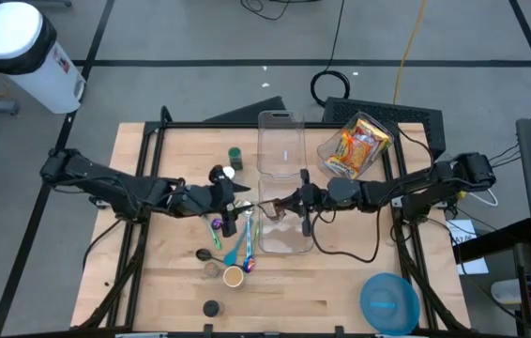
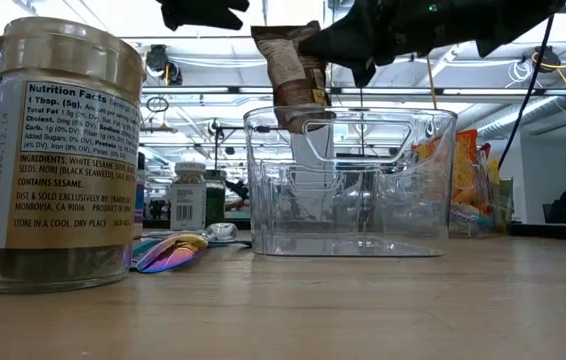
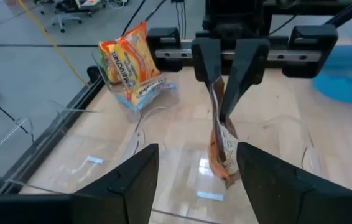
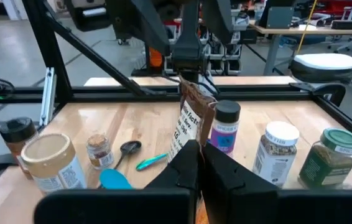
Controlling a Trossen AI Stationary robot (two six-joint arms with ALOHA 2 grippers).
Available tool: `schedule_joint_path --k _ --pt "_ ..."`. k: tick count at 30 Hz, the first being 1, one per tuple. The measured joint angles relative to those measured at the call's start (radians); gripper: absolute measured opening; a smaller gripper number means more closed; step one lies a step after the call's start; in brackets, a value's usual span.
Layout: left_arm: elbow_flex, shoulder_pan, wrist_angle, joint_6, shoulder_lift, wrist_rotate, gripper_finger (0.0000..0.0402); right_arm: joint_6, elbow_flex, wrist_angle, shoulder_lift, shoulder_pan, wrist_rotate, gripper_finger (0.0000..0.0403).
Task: Pick & Place Food Item
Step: Put the orange spice pack into the top left transparent bin
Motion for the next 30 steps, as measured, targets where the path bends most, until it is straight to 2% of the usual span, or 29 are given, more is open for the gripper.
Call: schedule_joint_path --k 8,17,30 --pt "0.0 0.002 0.007 -0.03 0.054 0.016 0.022 0.0 0.0 0.017 0.0 0.0 0.001 0.0" --pt "-0.001 0.045 0.158 -0.02 0.142 0.071 0.0219 0.002 0.0 0.021 0.0 0.002 0.0 0.0" --pt "-0.001 0.086 0.167 -0.02 0.153 0.12 0.0163 0.002 0.0 0.004 0.0 0.002 0.003 0.0"
